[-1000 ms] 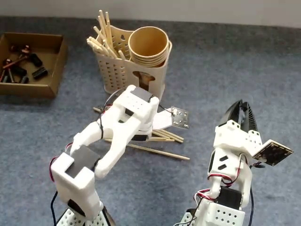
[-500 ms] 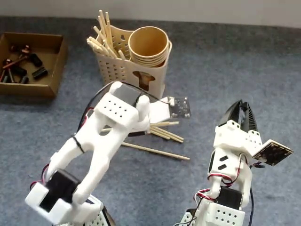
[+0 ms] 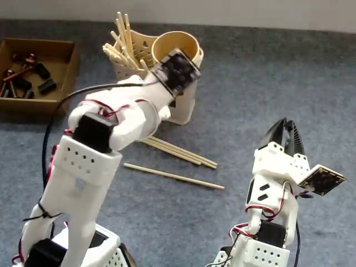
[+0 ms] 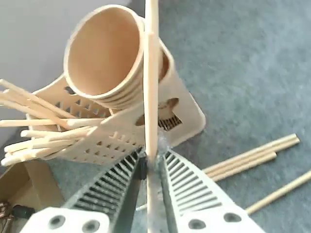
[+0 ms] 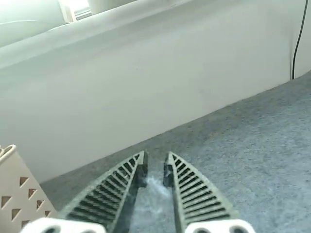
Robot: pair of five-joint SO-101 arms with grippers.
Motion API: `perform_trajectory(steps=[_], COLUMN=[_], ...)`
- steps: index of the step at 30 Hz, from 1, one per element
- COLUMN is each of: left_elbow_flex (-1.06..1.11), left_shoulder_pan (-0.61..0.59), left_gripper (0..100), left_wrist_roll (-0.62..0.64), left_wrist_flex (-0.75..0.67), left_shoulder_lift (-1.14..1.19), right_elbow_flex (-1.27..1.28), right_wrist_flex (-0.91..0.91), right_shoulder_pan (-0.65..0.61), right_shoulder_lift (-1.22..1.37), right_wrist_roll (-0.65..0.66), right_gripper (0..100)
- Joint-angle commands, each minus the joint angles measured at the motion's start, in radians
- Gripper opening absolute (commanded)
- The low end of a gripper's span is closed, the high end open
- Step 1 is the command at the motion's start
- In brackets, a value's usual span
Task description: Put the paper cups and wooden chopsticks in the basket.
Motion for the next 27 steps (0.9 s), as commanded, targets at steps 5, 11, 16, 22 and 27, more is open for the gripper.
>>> perform_trajectory(steps=[5, 11, 16, 22, 27], left_elbow_flex=[-0.047, -0.038, -0.042, -0.038, -0.036], left_shoulder_pan=[-0.091, -0.151, -0.203, -0.265, -0.268], left_gripper=[1, 1, 1, 1, 1], left_wrist_roll=[0.118, 0.241, 0.374, 0.470, 0.468], left_wrist_flex=[-0.155, -0.296, -0.454, -0.601, -0.755], left_shoulder_lift=[-0.114, -0.186, -0.197, -0.194, -0.191], right_elbow_flex=[0.042, 0.042, 0.042, 0.044, 0.044], right_wrist_flex=[-0.025, -0.025, -0.025, -0.025, -0.025], right_shoulder_pan=[-0.031, -0.030, -0.031, -0.033, -0.070], right_shoulder_lift=[-0.013, -0.013, -0.013, -0.013, -0.013], right_wrist_roll=[0.049, 0.049, 0.049, 0.049, 0.049], right_gripper=[7.3, 7.3, 7.3, 7.3, 7.3])
